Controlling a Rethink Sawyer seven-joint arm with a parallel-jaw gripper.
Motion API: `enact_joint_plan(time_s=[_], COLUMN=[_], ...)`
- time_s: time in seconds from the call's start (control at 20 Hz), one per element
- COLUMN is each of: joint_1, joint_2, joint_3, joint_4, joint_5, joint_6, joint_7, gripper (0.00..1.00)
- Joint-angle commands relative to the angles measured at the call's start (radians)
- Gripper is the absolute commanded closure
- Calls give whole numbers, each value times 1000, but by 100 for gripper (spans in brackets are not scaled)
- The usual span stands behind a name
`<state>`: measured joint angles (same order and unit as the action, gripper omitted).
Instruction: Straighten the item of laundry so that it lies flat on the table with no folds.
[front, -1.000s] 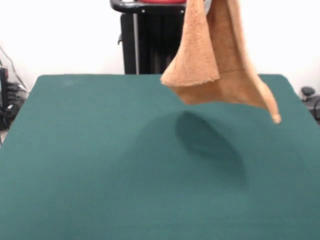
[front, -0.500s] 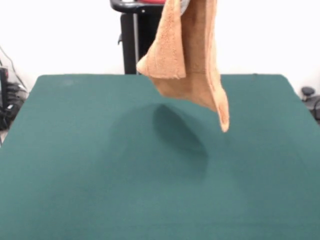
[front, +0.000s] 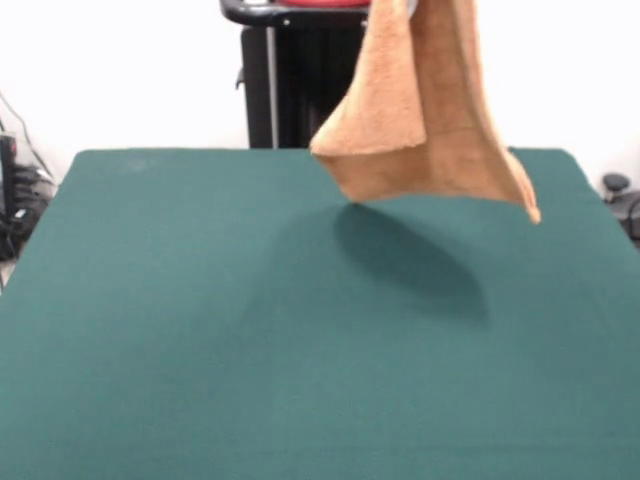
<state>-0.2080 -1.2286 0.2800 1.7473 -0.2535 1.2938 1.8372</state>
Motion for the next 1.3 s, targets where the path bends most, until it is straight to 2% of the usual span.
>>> enact_joint_plan(time_s=[0.05, 0.35, 0.6, 0.95, 1.3], joint_1=[87, 129, 126, 99, 122], joint_2=[-35, -34, 7, 111, 167], joint_3=[-65, -107, -129, -125, -135], joint_4=[179, 165, 191, 202, 182], joint_5=[58, 70, 78, 96, 78], joint_6=[-49, -31, -122, -286, -334], joint_7=[264, 270, 232, 173, 189], gripper=[100, 100, 100, 100, 100])
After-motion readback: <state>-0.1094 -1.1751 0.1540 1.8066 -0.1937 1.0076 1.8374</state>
